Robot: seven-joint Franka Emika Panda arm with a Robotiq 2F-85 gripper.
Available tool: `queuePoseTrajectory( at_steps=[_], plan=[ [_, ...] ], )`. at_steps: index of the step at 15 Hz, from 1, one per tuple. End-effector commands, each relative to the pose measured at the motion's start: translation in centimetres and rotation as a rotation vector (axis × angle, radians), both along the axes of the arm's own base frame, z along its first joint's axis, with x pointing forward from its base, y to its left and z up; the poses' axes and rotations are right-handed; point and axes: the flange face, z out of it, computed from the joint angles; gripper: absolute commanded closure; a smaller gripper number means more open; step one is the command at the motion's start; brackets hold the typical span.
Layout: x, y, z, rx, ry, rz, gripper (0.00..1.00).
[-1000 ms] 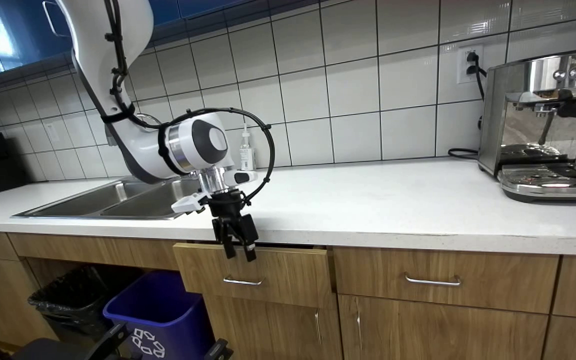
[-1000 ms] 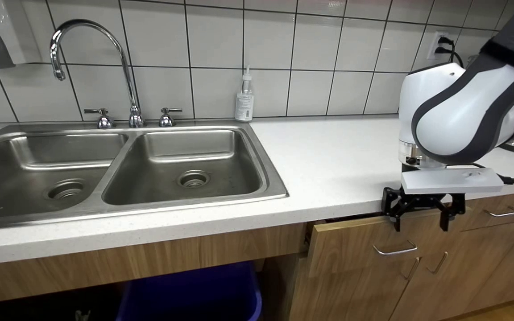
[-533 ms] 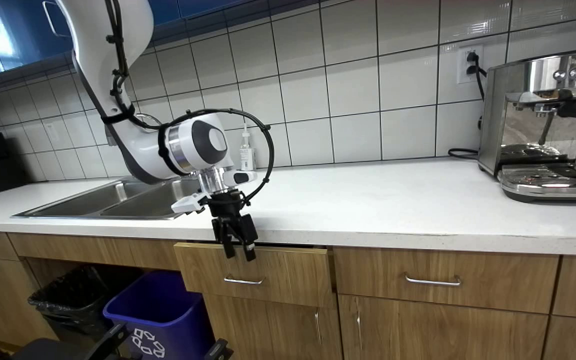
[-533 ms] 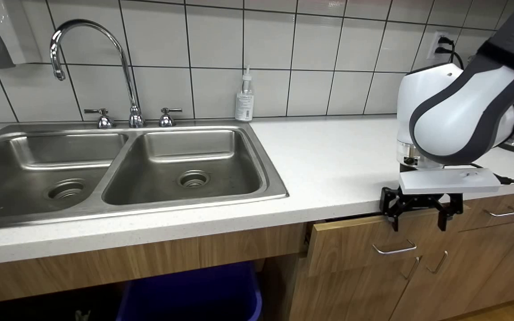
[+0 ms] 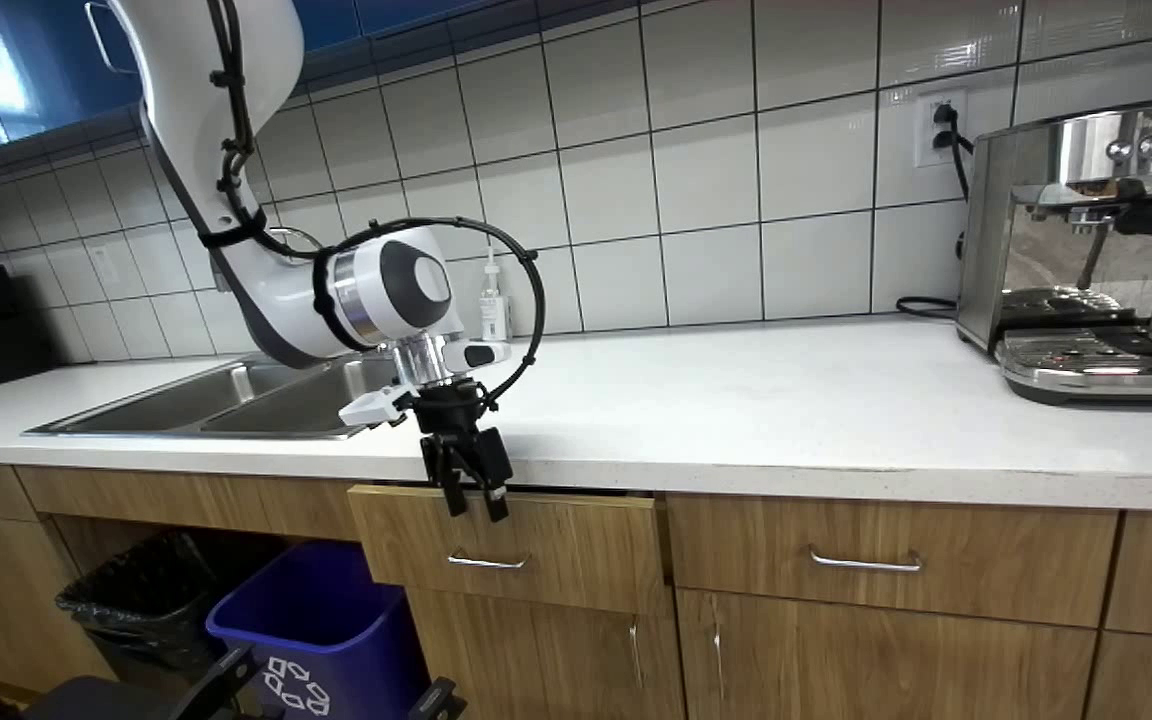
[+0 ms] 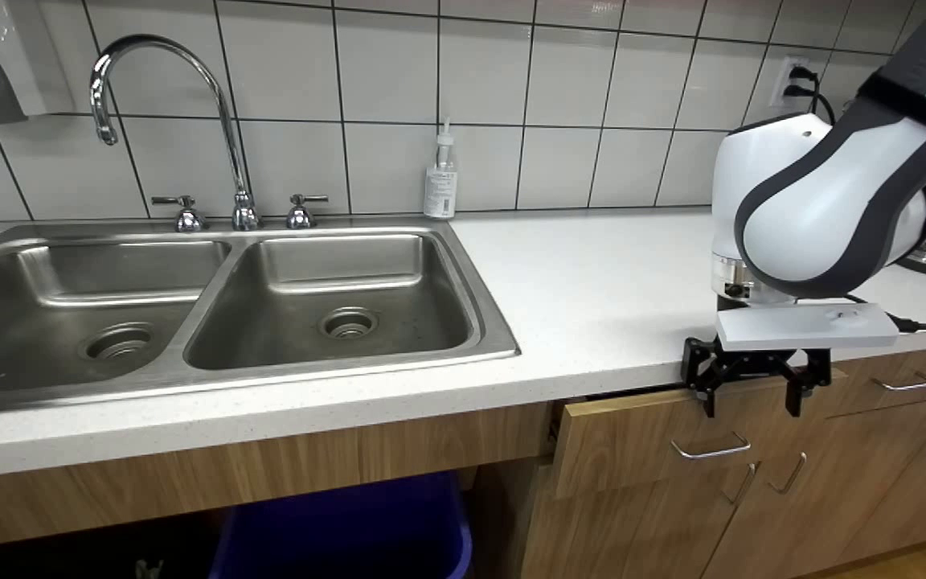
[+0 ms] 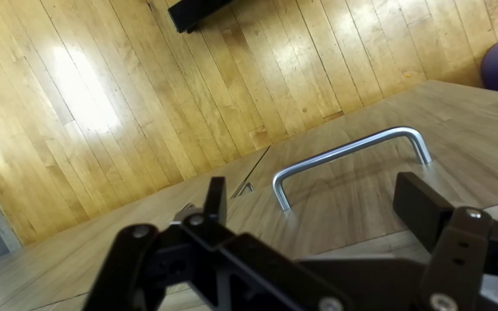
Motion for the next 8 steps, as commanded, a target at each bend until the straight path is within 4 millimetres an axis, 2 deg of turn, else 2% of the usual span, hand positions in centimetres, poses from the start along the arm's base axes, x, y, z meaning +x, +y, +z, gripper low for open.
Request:
queuePoseTrajectory(
  at_steps=[1, 8],
  plan=[
    [-0.5, 1.2, 1.9, 0.011, -0.015, 0.03, 0.0],
    [-1.5, 1.8, 5.3, 0.025, -0.052, 0.052, 0.0]
  ],
)
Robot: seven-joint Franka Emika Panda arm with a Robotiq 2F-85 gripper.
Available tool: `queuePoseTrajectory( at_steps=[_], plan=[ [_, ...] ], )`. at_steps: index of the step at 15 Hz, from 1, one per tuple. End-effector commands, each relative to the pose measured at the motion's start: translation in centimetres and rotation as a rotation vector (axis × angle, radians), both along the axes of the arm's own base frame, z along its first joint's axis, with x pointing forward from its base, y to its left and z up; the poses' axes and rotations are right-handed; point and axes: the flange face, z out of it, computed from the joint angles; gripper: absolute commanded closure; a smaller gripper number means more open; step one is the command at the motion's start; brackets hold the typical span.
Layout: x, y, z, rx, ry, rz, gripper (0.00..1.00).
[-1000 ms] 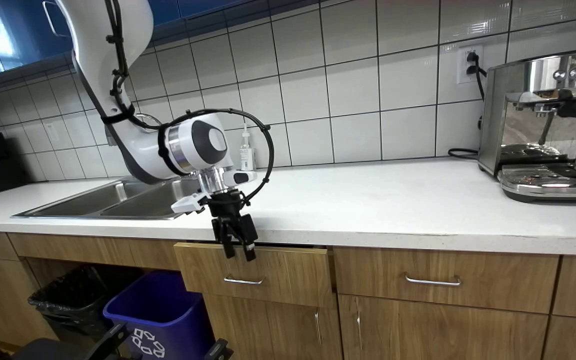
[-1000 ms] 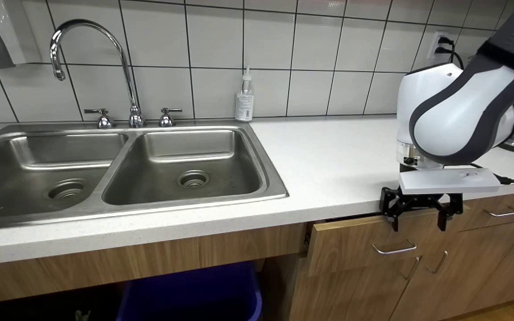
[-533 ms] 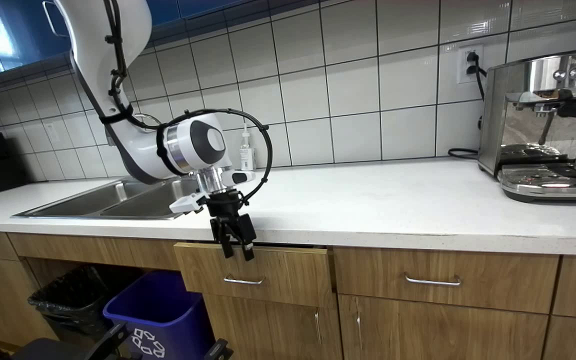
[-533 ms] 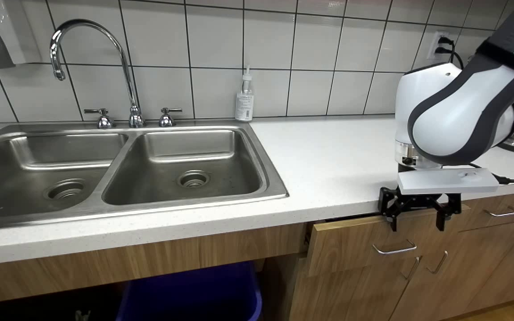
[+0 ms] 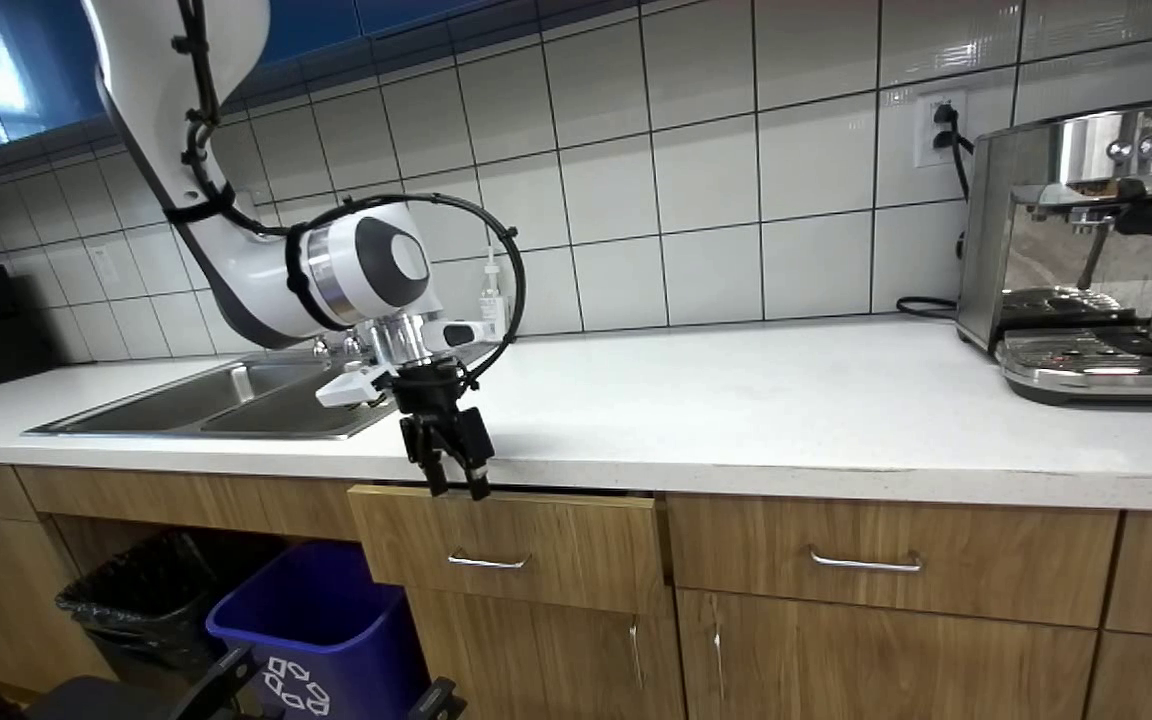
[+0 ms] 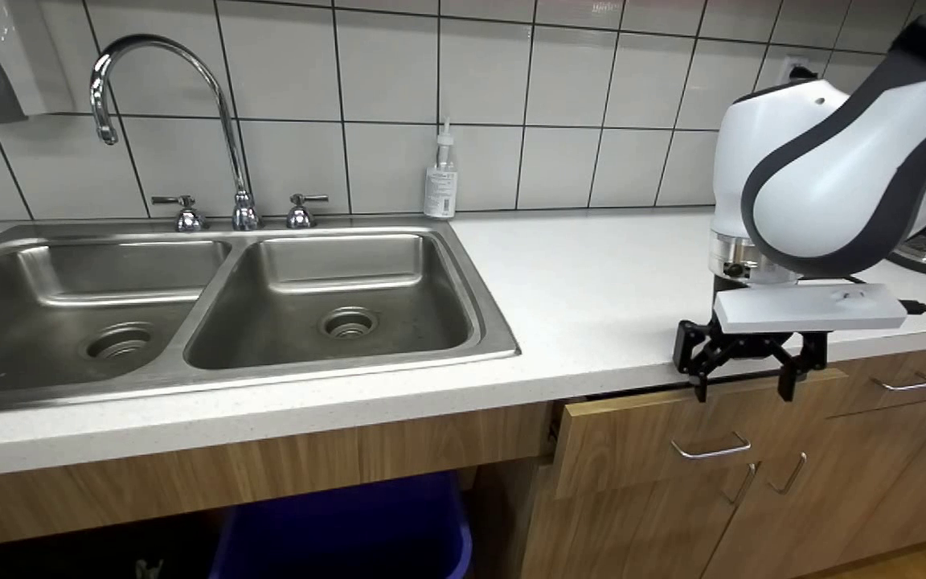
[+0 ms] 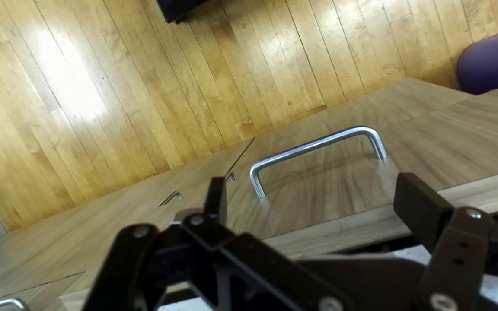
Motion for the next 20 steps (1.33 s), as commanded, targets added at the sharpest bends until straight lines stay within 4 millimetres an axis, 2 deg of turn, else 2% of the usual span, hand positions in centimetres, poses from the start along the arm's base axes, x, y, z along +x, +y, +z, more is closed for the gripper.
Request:
queuePoseTrajectory(
  at_steps=[1, 12, 13, 16, 20],
  plan=[
    [-1.0, -0.1, 3.2, 0.007, -0.025, 0.015, 0.0],
    [0.6, -1.0, 9.8, 0.032, -0.146, -0.01, 0.0],
    [0.7, -0.5, 7.8, 0.037, -0.139, -0.019, 0.0],
    [0.9, -0.8, 9.0, 0.041, -0.158, -0.025, 0.0],
    [0.8, -0.7, 9.1, 0.041, -0.157, -0.023, 0.0]
  ],
)
